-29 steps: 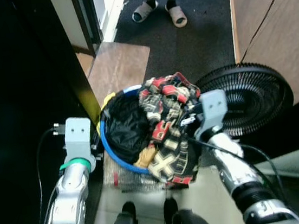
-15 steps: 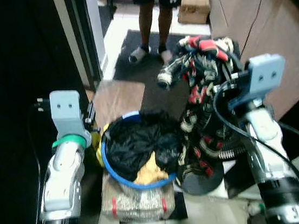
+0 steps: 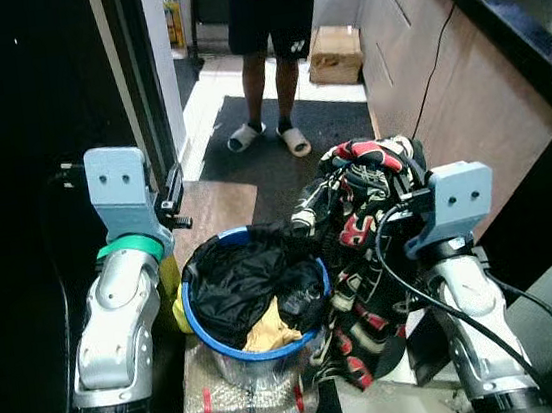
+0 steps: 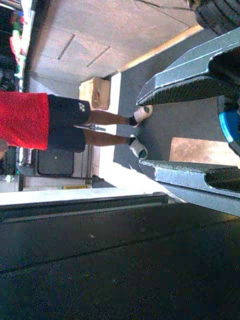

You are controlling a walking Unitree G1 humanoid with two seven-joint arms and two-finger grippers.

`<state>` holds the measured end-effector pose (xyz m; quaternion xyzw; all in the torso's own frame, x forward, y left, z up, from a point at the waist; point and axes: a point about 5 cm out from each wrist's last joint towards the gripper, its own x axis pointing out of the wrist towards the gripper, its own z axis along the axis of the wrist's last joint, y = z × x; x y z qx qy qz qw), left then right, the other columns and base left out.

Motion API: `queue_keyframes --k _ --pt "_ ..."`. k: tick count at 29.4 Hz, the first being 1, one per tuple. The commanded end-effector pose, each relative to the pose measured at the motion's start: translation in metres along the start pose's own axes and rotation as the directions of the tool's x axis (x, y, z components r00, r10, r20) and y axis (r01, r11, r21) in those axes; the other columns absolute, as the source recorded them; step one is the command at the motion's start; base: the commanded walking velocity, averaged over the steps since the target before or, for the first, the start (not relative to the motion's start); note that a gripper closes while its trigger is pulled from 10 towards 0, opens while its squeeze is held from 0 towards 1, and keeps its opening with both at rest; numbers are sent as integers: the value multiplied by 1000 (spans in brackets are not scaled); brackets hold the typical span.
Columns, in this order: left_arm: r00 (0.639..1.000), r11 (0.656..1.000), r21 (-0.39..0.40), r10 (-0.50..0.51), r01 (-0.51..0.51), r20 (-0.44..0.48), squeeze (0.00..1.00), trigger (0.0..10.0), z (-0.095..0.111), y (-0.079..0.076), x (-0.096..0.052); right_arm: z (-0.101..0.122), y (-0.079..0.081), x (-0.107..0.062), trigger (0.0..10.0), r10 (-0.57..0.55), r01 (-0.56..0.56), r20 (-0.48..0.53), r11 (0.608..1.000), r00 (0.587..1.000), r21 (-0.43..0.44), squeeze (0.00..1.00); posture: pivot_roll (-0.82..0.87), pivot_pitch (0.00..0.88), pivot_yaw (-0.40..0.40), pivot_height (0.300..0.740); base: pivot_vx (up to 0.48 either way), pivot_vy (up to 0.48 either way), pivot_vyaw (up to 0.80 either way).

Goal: Clothes washing

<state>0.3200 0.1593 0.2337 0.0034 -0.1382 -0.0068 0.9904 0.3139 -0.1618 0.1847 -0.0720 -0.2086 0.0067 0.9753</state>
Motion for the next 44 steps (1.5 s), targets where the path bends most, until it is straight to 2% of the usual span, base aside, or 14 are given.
queue_keyframes --k 1,5,7,10,19,24,39,44 --pt "1000 1000 -5 -9 9 -5 0 10000 -3 -3 -3 -3 -2 -2 10000 -14 14 -4 1000 1000 -9 0 101 0 -34 740 0 0 0" --pt "1000 1000 -2 -9 9 -18 0 10000 -9 -10 -3 -7 -2 3 10000 -7 6 -22 1000 1000 -29 0 95 0 -41 740 0 0 0" --pt "1000 1000 -11 -8 8 -13 0 10000 -8 -15 0 -2 -7 13 10000 -9 8 -9 999 1000 -39 0 98 0 -48 740 0 0 0" --pt "1000 1000 -12 -13 13 -5 0 10000 -5 -17 3 2 -10 16 10000 -17 17 -4 999 1000 -46 0 98 0 -48 740 0 0 0" --pt "1000 1000 -12 -7 7 -11 0 10000 -8 -16 2 0 -8 15 10000 -27 27 -6 999 1000 -39 0 96 0 -40 740 0 0 0" --pt "1000 1000 -13 -8 8 -12 0 10000 -8 -17 4 -1 -7 16 10000 -35 35 -25 999 999 24 0 91 0 -36 740 0 0 -766" --pt "1000 1000 -2 -4 4 -11 0 10000 -8 -14 6 5 0 21 10000 -15 15 0 999 1000 34 0 87 0 -29 740 0 0 -800" --pt "1000 1000 14 -19 19 0 0 10000 -4 -12 12 5 0 21 10000 -45 45 2 997 999 64 0 88 0 4 740 0 0 -800"
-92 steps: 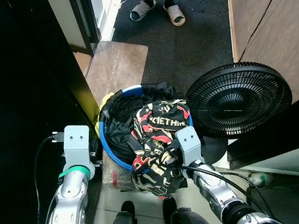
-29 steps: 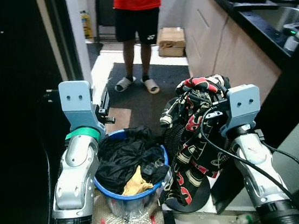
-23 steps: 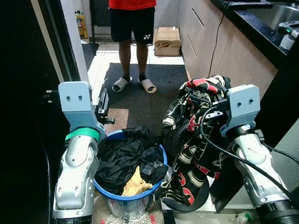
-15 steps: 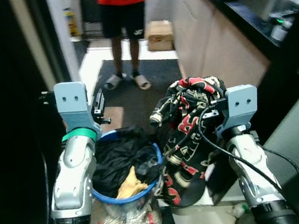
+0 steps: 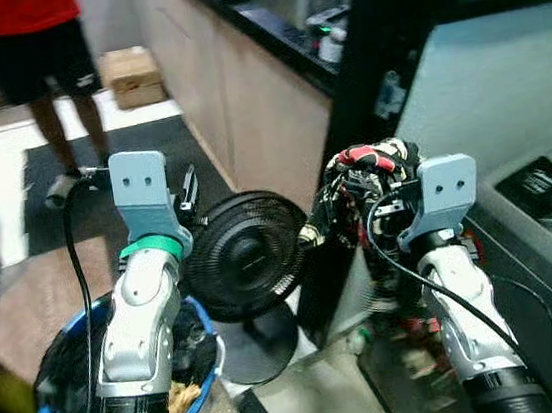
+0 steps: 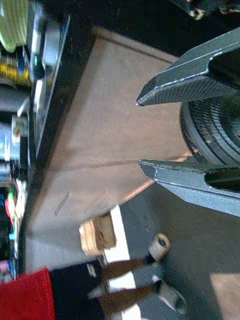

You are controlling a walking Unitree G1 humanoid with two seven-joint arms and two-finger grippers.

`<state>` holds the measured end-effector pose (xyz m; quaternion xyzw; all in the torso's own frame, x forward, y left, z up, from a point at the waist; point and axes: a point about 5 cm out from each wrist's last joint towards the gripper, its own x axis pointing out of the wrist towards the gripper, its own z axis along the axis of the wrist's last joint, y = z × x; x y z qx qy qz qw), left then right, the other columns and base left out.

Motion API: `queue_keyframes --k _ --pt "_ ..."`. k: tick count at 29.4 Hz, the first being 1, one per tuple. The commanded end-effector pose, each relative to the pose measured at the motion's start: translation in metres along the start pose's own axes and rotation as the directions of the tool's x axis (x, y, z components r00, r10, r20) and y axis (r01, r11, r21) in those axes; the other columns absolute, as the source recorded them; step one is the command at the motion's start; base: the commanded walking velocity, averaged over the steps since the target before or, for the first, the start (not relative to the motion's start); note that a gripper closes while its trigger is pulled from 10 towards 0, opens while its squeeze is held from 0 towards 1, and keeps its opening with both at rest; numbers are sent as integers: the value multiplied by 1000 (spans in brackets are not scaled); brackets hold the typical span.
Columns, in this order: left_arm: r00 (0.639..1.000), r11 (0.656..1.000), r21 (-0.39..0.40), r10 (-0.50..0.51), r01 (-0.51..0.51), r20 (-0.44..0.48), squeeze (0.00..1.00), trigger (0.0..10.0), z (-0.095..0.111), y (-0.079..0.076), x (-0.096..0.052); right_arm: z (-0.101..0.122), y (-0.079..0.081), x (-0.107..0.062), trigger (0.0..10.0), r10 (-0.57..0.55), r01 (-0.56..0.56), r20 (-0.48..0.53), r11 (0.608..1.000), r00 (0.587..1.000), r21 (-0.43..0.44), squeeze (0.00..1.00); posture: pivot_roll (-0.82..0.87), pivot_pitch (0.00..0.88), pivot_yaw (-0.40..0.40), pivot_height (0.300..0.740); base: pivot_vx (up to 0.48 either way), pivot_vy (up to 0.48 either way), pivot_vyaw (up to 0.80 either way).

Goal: Clothes washing

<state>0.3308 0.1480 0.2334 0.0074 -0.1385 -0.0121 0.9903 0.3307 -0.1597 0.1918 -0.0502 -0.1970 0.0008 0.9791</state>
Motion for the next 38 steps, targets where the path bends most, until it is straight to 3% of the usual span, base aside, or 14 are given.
queue_keyframes --k 1,31,38 --pt "1000 1000 7 -7 7 0 0 10000 0 0 2 6 -2 2 10000 -26 25 29 999 999 24 0 88 0 4 740 0 0 -800" --pt "999 1000 21 -17 17 42 0 10000 10 2 11 10 -3 6 10000 -42 39 40 997 998 63 0 89 0 12 740 0 0 -800" --pt "993 998 57 -5 -2 118 0 10000 32 12 19 49 -14 21 10000 -91 75 187 993 978 91 0 95 0 17 740 0 0 -800"
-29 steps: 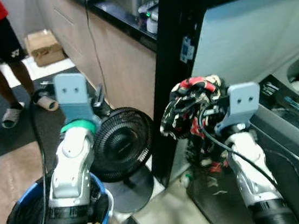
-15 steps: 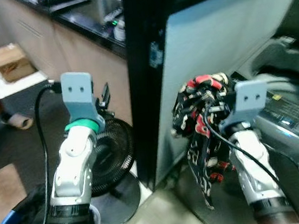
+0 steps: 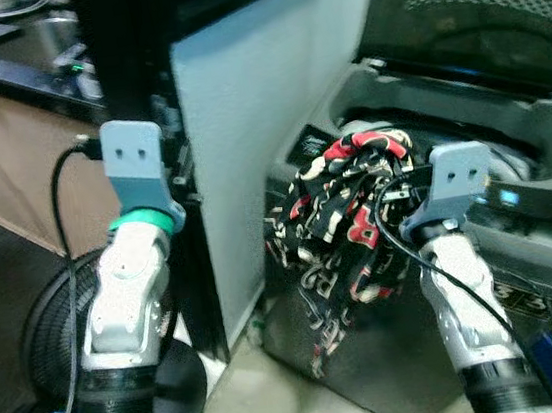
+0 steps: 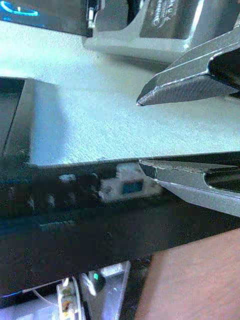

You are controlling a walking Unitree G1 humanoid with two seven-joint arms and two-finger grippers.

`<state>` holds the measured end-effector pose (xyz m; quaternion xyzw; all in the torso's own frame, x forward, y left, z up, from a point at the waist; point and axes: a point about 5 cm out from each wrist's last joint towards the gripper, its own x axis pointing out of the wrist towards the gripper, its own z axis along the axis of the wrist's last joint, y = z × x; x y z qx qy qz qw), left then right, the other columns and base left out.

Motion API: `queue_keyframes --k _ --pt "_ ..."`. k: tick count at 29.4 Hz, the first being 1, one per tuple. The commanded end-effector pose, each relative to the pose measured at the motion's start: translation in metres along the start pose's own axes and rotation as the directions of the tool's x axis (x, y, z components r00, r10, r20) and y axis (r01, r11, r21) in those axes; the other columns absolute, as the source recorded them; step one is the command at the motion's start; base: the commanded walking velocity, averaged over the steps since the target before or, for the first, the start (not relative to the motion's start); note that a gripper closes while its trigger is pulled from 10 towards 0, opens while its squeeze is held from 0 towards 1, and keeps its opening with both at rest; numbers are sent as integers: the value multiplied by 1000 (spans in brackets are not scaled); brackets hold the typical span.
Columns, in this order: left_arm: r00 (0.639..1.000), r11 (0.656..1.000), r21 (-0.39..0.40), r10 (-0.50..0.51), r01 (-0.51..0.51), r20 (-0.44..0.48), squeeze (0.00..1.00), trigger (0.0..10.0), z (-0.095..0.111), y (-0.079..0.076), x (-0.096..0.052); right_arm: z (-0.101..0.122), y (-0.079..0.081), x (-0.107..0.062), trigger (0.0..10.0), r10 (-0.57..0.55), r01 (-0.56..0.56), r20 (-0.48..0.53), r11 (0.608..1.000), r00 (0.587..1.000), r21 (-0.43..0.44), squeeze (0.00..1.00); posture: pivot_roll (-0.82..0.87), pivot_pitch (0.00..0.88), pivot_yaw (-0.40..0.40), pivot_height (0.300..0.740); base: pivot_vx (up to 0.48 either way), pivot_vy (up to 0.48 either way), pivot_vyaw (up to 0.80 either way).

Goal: Clothes washing

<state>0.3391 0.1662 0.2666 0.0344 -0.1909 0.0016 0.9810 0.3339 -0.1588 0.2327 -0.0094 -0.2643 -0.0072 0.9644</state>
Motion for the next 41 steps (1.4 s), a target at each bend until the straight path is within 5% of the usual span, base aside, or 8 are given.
queue_keyframes --k 1,3,8,23,41 --pt "1000 1000 -3 -18 18 20 0 10000 5 -5 4 20 -11 8 10000 -51 50 83 999 995 15 0 95 0 17 740 0 0 -800" --pt "999 1000 -1 -13 13 33 0 10000 9 -3 5 45 -17 18 10000 -75 70 177 997 981 38 0 97 0 19 740 0 0 -800" --pt "999 1000 -2 -12 12 37 0 10000 11 -3 5 55 -19 21 10000 -84 77 214 996 973 41 0 97 0 17 740 0 0 -800" --pt "1000 1000 -24 -9 10 26 0 10000 8 -8 2 38 -12 16 10000 -40 39 138 999 990 8 0 96 0 5 740 0 0 -800" --pt "999 1000 -11 -4 4 54 0 10000 10 -14 1 30 9 9 10000 66 -67 114 998 991 7 0 98 0 3 740 245 239 0"
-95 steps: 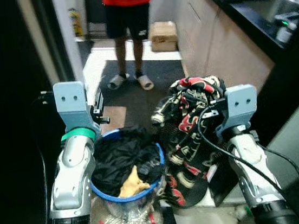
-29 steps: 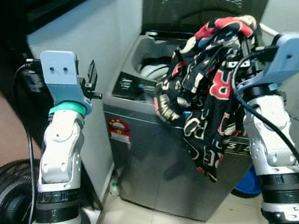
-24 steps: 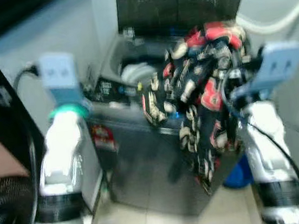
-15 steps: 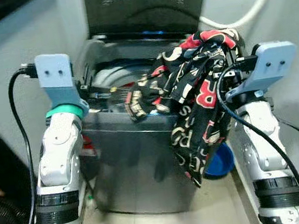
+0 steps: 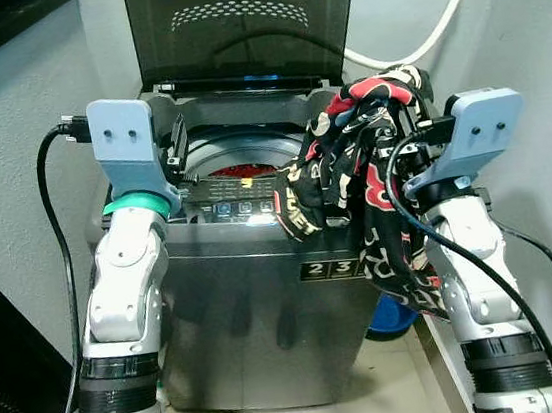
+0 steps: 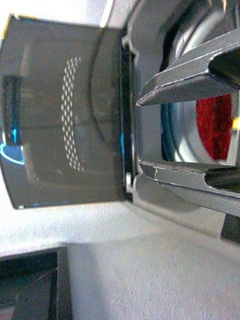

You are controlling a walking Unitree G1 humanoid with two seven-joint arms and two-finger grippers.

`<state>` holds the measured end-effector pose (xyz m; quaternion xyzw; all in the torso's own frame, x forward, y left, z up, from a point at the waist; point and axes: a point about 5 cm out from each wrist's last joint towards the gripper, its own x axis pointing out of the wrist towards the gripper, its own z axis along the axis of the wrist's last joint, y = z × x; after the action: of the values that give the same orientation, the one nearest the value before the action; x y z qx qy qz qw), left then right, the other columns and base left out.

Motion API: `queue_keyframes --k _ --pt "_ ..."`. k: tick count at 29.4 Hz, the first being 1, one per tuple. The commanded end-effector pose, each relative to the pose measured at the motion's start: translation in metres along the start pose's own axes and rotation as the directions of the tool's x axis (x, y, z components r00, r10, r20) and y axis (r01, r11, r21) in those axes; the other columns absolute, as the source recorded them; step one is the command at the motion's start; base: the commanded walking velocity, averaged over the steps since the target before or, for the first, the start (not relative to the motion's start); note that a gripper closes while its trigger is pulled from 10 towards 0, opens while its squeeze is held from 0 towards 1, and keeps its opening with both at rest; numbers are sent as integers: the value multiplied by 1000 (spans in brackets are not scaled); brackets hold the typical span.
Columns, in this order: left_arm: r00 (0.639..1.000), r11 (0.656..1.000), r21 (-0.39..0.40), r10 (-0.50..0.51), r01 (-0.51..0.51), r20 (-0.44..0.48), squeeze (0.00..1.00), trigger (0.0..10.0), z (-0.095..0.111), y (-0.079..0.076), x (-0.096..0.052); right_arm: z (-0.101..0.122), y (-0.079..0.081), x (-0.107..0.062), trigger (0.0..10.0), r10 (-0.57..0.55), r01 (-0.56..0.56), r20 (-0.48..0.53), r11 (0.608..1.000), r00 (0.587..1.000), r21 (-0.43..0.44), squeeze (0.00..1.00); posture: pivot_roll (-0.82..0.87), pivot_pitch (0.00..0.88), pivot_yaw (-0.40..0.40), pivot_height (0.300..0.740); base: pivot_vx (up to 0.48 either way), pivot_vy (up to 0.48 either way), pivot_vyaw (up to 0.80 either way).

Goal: Clothes washing

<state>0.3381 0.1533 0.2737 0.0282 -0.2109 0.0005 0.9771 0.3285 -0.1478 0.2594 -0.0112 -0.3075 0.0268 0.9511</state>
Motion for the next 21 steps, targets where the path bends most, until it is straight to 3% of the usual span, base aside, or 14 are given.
queue_keyframes --k 1,10,21 --pt "1000 1000 2 -6 6 13 0 10000 2 -2 0 4 -2 0 10000 2 -2 22 1000 1000 -6 0 98 0 3 740 341 337 0" --pt "1000 1000 16 -3 3 0 0 10000 0 -2 1 3 -2 -1 10000 2 -2 18 1000 1000 -7 0 95 0 5 740 347 251 0" --pt "1000 1000 30 0 0 -14 0 10000 -3 0 2 3 -4 -1 10000 -4 4 17 1000 1000 -12 0 94 0 7 740 0 0 0"
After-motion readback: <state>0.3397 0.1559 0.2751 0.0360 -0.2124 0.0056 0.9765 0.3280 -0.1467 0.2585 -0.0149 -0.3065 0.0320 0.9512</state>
